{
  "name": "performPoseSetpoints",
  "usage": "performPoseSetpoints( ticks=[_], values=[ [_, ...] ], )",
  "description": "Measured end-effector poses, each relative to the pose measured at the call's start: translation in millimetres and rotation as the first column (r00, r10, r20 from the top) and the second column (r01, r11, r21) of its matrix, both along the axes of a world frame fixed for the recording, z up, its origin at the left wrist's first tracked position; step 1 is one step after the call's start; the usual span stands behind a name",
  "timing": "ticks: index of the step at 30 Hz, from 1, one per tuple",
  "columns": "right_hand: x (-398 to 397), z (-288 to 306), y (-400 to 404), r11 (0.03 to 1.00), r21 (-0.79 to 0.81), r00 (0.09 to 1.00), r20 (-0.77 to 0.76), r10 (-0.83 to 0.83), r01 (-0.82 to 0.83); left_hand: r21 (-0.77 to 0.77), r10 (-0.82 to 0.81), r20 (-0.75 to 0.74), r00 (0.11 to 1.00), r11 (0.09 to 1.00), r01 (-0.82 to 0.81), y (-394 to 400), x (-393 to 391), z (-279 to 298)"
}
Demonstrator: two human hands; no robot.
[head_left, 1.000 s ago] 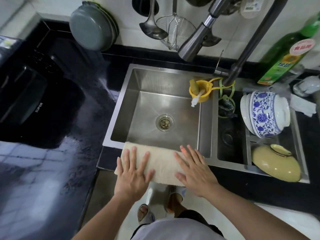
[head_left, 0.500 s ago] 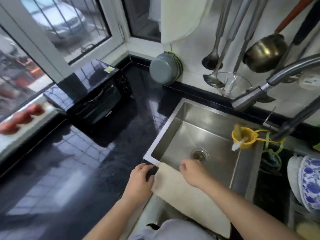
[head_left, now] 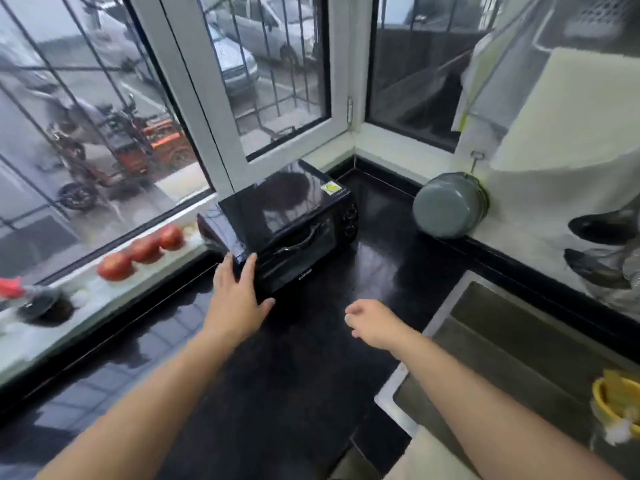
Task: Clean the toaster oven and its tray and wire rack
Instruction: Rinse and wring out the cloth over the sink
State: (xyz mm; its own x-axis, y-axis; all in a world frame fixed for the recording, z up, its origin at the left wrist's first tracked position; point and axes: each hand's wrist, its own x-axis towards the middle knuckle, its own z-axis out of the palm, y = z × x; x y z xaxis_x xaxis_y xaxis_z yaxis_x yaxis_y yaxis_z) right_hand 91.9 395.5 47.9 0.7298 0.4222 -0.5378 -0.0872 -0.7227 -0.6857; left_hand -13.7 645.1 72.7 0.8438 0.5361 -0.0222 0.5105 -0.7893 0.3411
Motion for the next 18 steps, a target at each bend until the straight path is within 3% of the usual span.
performPoseSetpoints(
  ticks=[3, 7, 13, 18],
  values=[
    [17, -2, 46, 0.988, 0.115, 0.990, -0.102, -0.093, 0.105, 0.092, -0.026, -0.070, 0.997, 0.995, 0.033, 50, 37, 0],
    [36, 5, 94, 0.918, 0.238, 0.927, -0.283, -0.246, 0.316, 0.035, -0.109, -0.168, 0.980, 0.993, 0.116, 88, 65, 0],
    [57, 11, 131, 0.753, 0.394, 0.810, -0.502, -0.304, 0.527, -0.014, -0.222, -0.143, 0.965, 0.975, 0.222, 101, 74, -7],
    [56, 20, 140, 0.601, 0.509, 0.767, -0.561, -0.311, 0.616, 0.011, -0.286, -0.163, 0.944, 0.957, 0.291, 103, 69, 0]
  ],
)
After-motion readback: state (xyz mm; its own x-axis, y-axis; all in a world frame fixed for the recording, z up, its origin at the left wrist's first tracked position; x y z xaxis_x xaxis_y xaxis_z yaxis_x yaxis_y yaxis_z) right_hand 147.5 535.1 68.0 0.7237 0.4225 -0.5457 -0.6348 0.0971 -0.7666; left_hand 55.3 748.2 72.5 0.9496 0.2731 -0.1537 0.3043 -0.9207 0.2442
